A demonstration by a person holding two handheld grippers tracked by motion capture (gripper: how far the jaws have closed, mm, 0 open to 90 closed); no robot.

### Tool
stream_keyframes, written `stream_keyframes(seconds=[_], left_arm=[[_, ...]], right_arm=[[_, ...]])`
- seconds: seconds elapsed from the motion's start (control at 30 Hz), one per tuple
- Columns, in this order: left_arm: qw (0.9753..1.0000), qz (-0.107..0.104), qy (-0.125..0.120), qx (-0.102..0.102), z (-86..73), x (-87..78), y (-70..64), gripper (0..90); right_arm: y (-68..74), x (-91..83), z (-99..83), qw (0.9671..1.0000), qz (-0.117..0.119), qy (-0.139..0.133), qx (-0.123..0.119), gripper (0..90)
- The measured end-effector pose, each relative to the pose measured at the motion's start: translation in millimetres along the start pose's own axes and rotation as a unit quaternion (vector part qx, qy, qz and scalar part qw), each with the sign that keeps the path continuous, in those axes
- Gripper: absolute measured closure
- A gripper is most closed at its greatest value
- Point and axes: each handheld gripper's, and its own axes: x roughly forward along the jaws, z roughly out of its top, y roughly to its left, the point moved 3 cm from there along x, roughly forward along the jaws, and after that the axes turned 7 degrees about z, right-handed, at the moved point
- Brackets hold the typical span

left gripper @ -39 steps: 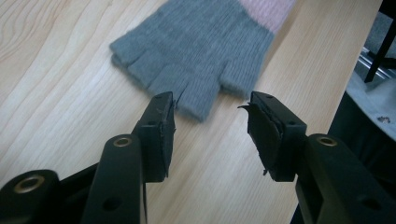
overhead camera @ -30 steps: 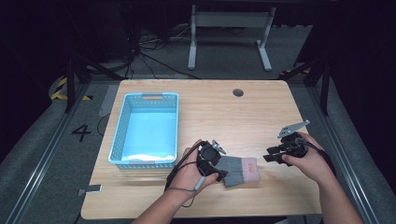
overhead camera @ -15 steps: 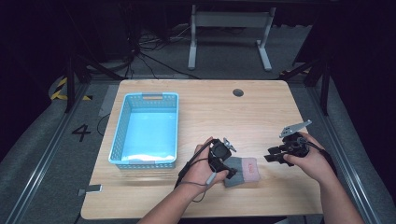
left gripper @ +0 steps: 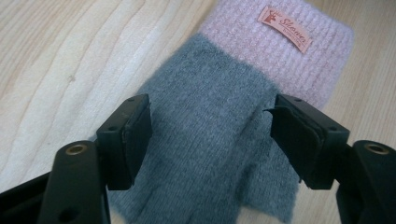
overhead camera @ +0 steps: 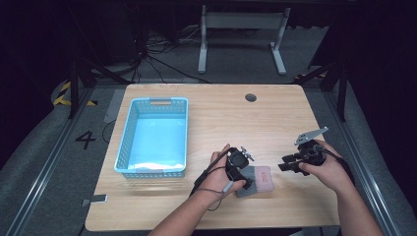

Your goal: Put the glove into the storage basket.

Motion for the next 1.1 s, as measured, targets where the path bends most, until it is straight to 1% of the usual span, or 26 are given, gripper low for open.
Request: stream_keyframes(seconds=[0.17, 0.4, 0.57, 0.63, 0.8, 0.97, 1.0, 1.1], left_arm=[[0.9998, 0.008, 0.014, 0.008, 1.0, 7.3, -2.8, 27.1], [0.9992, 0.023, 0.021, 0.025, 0.8, 11.1, -6.4, 24.9], [0.9987, 0.034, 0.022, 0.03, 0.6, 13.6, -9.4, 24.5], [0.9984, 0.04, 0.026, 0.032, 0.8, 13.9, -10.7, 24.4], [0.9978, 0.051, 0.031, 0.03, 1.1, 15.1, -13.0, 24.6], [0.9971, 0.06, 0.04, 0.024, 1.8, 15.0, -16.0, 27.6], [0.9969, 0.061, 0.042, 0.028, 2.4, 14.8, -16.6, 28.8], [0.9969, 0.062, 0.043, 0.025, 2.1, 14.2, -18.4, 33.8]], right_arm=[[-0.4, -0.3, -0.8, 1.0, 0.003, 0.0, 0.001, 57.9], [-0.4, 0.8, -1.2, 1.0, 0.005, 0.0, 0.005, 57.5], [0.0, 0.6, -1.3, 1.0, 0.006, -0.001, 0.006, 57.2], [-0.3, 1.1, -1.4, 1.0, 0.006, -0.001, 0.005, 57.2], [-0.4, 2.3, -1.4, 1.0, 0.006, 0.001, 0.005, 56.8], [-0.2, 2.6, -1.1, 1.0, 0.005, 0.001, 0.001, 56.6], [-0.1, 2.5, -1.0, 1.0, 0.005, 0.001, 0.001, 56.6], [0.5, 2.3, -0.7, 1.0, 0.004, 0.0, 0.0, 56.4]])
